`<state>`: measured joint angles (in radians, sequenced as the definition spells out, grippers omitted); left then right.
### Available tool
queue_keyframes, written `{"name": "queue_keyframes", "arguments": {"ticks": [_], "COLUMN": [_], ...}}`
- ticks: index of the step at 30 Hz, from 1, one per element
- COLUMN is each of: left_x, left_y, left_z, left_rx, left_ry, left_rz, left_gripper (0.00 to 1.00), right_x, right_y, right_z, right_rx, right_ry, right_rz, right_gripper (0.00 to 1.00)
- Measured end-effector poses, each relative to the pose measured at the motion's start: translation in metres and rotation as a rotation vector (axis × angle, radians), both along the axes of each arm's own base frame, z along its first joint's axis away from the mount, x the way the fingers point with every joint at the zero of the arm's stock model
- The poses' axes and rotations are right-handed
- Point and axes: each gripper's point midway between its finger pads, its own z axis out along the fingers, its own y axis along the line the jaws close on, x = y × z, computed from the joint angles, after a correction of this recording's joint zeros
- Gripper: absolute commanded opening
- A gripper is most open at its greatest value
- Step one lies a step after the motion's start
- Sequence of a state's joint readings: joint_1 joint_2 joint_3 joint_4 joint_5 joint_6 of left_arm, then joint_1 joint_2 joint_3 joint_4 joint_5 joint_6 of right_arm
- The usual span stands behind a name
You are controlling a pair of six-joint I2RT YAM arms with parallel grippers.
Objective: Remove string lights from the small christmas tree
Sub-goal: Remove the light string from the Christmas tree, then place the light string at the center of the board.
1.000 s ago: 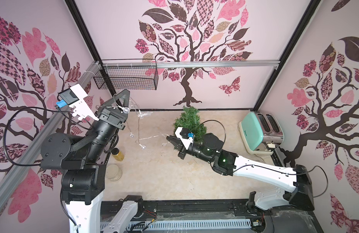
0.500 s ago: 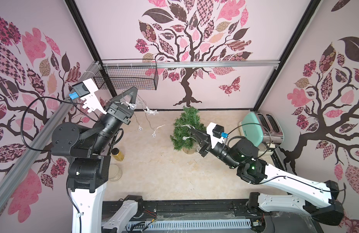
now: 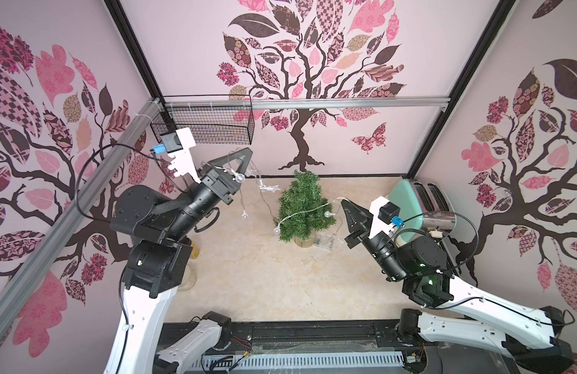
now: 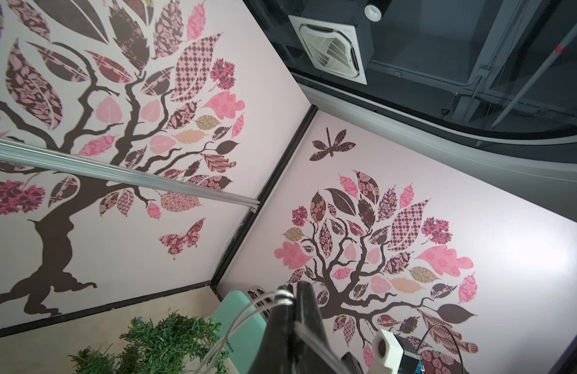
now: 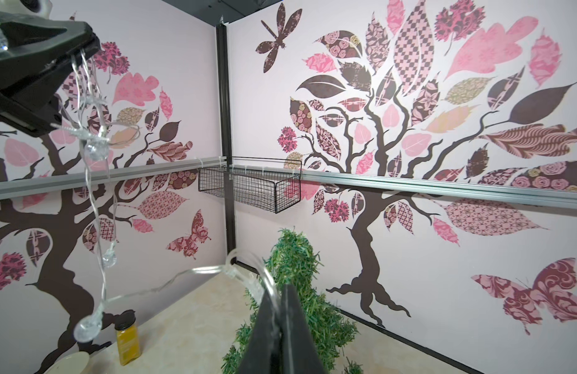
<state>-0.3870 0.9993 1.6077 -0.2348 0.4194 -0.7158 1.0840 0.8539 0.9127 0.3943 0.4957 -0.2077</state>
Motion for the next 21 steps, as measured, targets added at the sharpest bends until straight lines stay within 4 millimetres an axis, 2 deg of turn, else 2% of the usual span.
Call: {"name": "queue_keyframes", "arguments": {"ticks": [4, 7, 13, 16, 21], "left_x": [0.001, 0.004, 0.0, 0.001, 0.012], "left_y": [-0.022, -0.024, -0.02, -0.022, -0.029], "left_z": [-0.006, -0.004, 0.01, 0.015, 0.014], "left_rx": [0.052, 0.067, 0.056, 0.051, 0.058], "left_ry": [0.0, -0.009, -0.043, -0.051, -0.038], "left_rz": [-0.029, -0.011, 0.005, 0.0, -0.001], "left_gripper": [0.0, 0.0, 0.0, 0.0, 0.0], "right_x": [0.024, 0.036, 0.037, 0.046, 0.094], "right_y": [-0.028, -0.042, -0.039, -0.04, -0.073], "right_z": [0.007, 0.024, 0.078, 0.099, 0.12], "right_rx": [0.03, 0.057, 0.094, 0.092, 0.098], "right_ry": [0.011, 0.002, -0.071, -0.109, -0.13], "right_rz": [-0.096, -0.145, -0.141, -0.171, -0.294], "right_gripper": [0.0, 0.0, 0.0, 0.0, 0.0]}}
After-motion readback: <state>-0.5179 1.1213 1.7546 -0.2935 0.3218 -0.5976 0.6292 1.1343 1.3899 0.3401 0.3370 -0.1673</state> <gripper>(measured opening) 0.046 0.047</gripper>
